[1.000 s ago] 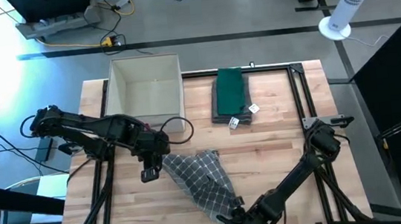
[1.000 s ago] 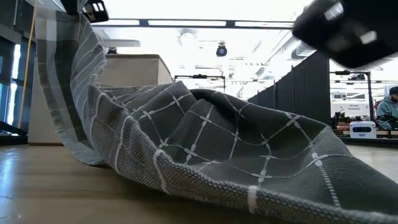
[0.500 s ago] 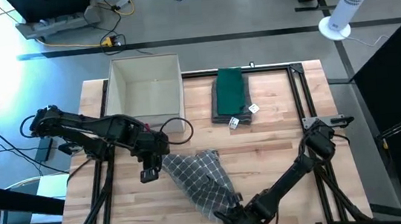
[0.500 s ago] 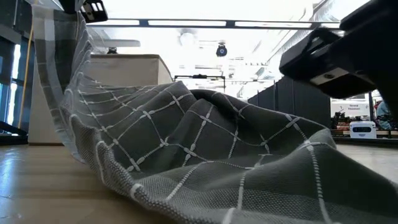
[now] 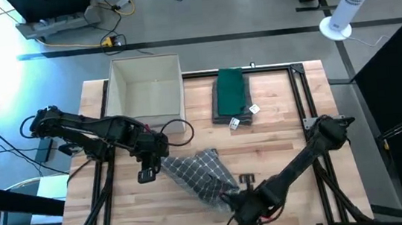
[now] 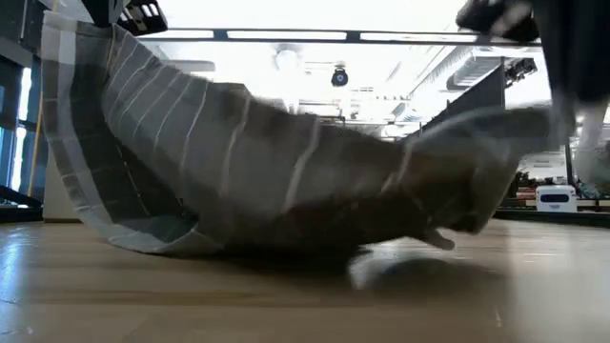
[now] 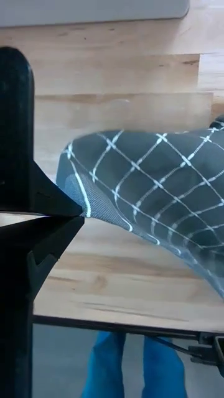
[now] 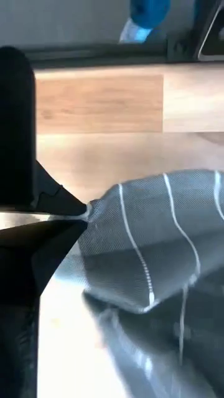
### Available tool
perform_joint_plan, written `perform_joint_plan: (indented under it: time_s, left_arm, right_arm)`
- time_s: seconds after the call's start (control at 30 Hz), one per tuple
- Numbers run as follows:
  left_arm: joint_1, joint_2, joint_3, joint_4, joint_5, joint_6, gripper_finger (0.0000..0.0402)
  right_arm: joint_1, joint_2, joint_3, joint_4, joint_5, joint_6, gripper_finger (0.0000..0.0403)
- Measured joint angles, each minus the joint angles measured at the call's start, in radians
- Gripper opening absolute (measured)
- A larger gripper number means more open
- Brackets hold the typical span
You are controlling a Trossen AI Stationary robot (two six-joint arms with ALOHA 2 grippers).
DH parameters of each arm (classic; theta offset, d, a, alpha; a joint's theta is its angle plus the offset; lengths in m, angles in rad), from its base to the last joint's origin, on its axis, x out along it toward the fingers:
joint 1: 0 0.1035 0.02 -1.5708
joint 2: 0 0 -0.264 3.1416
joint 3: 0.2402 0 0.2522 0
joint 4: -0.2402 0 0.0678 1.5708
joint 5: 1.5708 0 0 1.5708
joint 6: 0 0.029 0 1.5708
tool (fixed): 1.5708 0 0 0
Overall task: Fold towel
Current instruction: Fold the gray patterned towel
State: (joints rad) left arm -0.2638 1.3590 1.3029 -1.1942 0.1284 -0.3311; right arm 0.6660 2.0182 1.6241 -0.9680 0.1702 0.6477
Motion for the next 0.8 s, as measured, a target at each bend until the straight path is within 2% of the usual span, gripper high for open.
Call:
perform_joint_plan:
  time_s: [0.17, 0.4, 0.6, 0.8]
  left_arm:
    - [-0.001, -0.003, 0.011, -0.009, -0.026, 0.049, 0.0]
    - [-0.028, -0.038, 0.121, -0.058, -0.141, 0.079, 0.0]
    - [-0.054, -0.09, 0.222, -0.128, -0.155, 0.052, 0.0]
    - [-0.109, -0.138, 0.31, -0.177, -0.12, 0.043, 0.0]
  right_arm:
    - [-0.009, -0.162, 0.0, -0.064, 0.093, 0.116, 0.0]
    - [-0.012, -0.346, 0.009, -0.07, 0.332, 0.207, 0.0]
    - [-0.011, -0.421, 0.068, -0.064, 0.448, 0.117, 0.0]
    - [0.016, -0.434, 0.234, -0.058, 0.544, -0.062, 0.0]
